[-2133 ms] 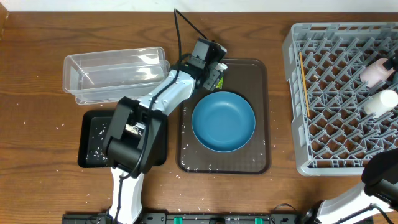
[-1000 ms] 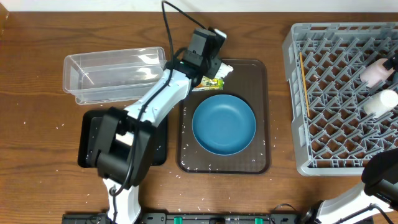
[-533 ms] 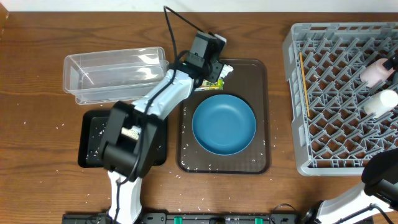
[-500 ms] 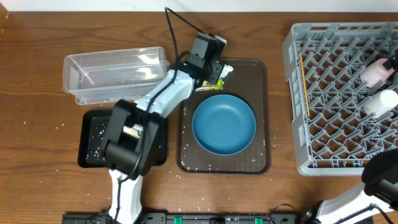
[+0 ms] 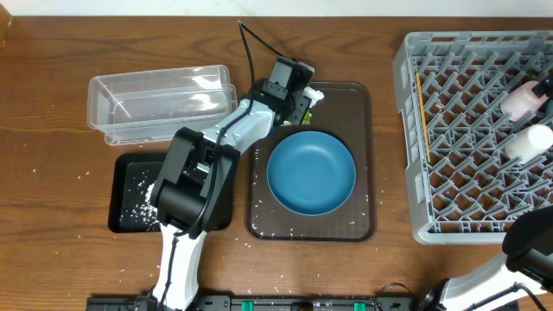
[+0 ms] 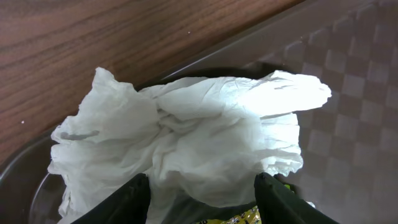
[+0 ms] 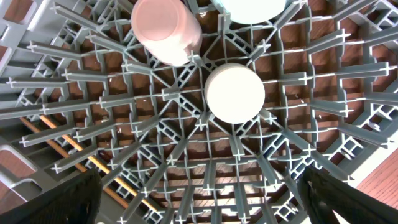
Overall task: Sort waste into correct bins and load items into the dishwasher rack
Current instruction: 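Carry the tissue into the clear plastic container and release it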
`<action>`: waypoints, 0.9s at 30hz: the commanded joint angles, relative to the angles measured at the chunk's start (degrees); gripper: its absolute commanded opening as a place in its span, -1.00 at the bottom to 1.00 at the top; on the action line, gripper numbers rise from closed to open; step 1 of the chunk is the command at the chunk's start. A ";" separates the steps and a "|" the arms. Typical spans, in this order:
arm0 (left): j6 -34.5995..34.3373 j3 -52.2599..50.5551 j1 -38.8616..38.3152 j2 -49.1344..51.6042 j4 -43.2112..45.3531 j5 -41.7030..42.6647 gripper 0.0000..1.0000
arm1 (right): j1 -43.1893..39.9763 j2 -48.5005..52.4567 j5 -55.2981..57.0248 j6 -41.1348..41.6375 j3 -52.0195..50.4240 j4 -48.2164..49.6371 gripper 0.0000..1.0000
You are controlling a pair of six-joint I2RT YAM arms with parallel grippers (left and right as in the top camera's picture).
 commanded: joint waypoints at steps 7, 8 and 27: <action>-1.07 0.15 -0.02 2.73 0.20 0.61 -0.77 | 0.33 0.13 -0.20 0.72 0.22 -0.11 0.99; -1.51 0.15 -0.02 2.45 0.35 0.61 -0.82 | 0.33 0.13 -0.20 0.72 0.22 -0.11 0.99; -4.35 0.15 0.02 -16.41 -3.63 0.42 -0.88 | 0.33 0.13 -0.20 0.72 0.22 -0.11 0.98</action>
